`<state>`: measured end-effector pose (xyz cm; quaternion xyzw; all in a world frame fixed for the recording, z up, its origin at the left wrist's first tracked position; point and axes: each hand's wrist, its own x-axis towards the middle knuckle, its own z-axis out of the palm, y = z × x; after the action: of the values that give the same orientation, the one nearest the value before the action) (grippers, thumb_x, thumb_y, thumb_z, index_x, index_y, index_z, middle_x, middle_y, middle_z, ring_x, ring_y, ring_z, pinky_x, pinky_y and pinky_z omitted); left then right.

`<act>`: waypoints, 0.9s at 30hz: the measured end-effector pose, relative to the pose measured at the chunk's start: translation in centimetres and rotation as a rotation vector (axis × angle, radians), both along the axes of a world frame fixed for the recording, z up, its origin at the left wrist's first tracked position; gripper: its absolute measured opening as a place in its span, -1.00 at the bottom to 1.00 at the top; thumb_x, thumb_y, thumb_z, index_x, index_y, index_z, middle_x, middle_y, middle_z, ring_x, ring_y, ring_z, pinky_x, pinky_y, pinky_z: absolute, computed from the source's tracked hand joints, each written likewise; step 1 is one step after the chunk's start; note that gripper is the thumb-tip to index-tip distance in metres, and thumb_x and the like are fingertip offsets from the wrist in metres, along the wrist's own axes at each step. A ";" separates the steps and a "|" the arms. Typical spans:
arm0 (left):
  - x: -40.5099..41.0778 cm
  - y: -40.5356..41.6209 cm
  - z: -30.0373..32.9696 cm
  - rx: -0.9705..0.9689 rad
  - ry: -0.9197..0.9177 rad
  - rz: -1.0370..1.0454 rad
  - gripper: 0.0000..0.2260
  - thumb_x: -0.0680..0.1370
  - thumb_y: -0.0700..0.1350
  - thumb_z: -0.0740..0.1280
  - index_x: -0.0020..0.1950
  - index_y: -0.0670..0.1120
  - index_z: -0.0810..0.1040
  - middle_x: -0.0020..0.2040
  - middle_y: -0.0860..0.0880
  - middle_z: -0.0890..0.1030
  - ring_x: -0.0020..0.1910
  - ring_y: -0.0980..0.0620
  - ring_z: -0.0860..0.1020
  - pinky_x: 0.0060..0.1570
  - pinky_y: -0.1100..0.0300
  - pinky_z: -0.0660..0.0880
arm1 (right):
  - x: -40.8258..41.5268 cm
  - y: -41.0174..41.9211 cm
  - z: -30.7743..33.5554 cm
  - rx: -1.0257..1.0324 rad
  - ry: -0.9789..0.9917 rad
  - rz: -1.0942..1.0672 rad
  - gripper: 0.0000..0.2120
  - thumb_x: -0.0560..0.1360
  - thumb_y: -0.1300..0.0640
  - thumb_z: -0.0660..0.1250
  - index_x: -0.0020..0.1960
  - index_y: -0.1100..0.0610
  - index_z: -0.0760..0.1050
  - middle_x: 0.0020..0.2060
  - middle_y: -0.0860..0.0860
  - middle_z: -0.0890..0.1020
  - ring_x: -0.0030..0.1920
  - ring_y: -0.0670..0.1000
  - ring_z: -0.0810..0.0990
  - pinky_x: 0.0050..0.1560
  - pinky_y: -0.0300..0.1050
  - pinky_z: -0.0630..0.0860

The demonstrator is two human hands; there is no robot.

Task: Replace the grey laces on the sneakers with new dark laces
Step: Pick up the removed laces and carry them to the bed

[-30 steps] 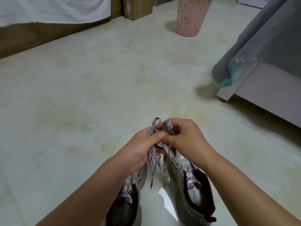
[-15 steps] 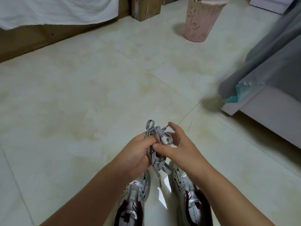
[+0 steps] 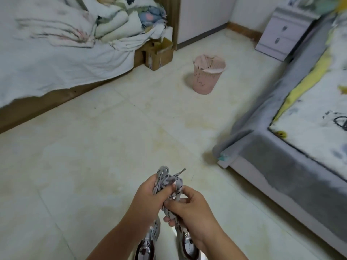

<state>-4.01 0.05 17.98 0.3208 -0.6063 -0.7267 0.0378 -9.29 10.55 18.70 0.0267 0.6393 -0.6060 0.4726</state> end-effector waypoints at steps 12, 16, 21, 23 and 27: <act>3.5 1.1 18.1 -0.336 -0.061 0.059 -0.74 0.51 -0.25 0.30 -0.09 0.15 0.45 -0.03 0.01 0.60 0.02 0.06 0.57 0.02 0.21 0.47 | 1.9 -0.4 19.9 -0.063 -0.013 -0.050 -0.75 0.48 0.42 0.22 0.04 0.21 0.58 -0.22 0.20 0.63 -0.26 0.06 0.56 -0.13 -0.07 0.63; 5.0 -1.0 20.0 -0.580 -0.115 0.019 -0.84 0.53 -0.23 0.25 0.06 -0.02 0.47 0.00 0.00 0.48 0.08 -0.02 0.47 0.09 0.08 0.43 | 3.7 -2.6 24.2 -0.091 -0.008 0.027 -0.82 0.55 0.16 0.22 0.00 0.12 0.61 -0.30 0.02 0.60 -0.28 -0.03 0.52 -0.21 -0.17 0.56; 6.6 -5.9 22.2 -0.869 -0.136 -0.238 -0.59 0.58 -0.15 0.13 0.42 -0.01 0.21 0.27 0.02 0.40 0.26 0.04 0.37 0.22 0.26 0.30 | 6.5 -7.5 26.5 -0.057 0.112 -0.088 -0.88 0.49 0.20 0.35 0.01 0.10 0.57 -0.16 0.08 0.64 -0.21 0.02 0.59 -0.23 -0.13 0.59; 7.5 -8.6 23.3 -0.969 -0.140 -0.376 -0.51 0.58 -0.14 0.11 0.49 -0.02 0.06 0.33 0.01 0.32 0.33 0.05 0.31 0.28 0.27 0.24 | 7.9 -10.3 26.8 -0.021 0.171 -0.151 -0.83 0.45 0.26 0.39 0.00 0.06 0.58 -0.15 0.07 0.63 -0.22 0.02 0.59 -0.27 -0.13 0.58; 10.3 -14.9 25.6 -0.938 -0.160 -0.492 -0.45 0.58 -0.11 0.12 0.50 0.00 -0.06 0.33 -0.04 0.28 0.37 0.02 0.28 0.30 0.26 0.24 | 11.3 -16.1 27.9 0.001 0.234 -0.192 -0.89 0.32 0.26 0.45 -0.16 0.15 0.61 -0.34 0.08 0.62 -0.29 0.06 0.57 -0.20 -0.05 0.55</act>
<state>6.25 -14.82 43.60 0.1721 -0.9242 -0.3384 -0.0409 1.97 -5.58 46.60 0.0169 0.6849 -0.6471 0.3345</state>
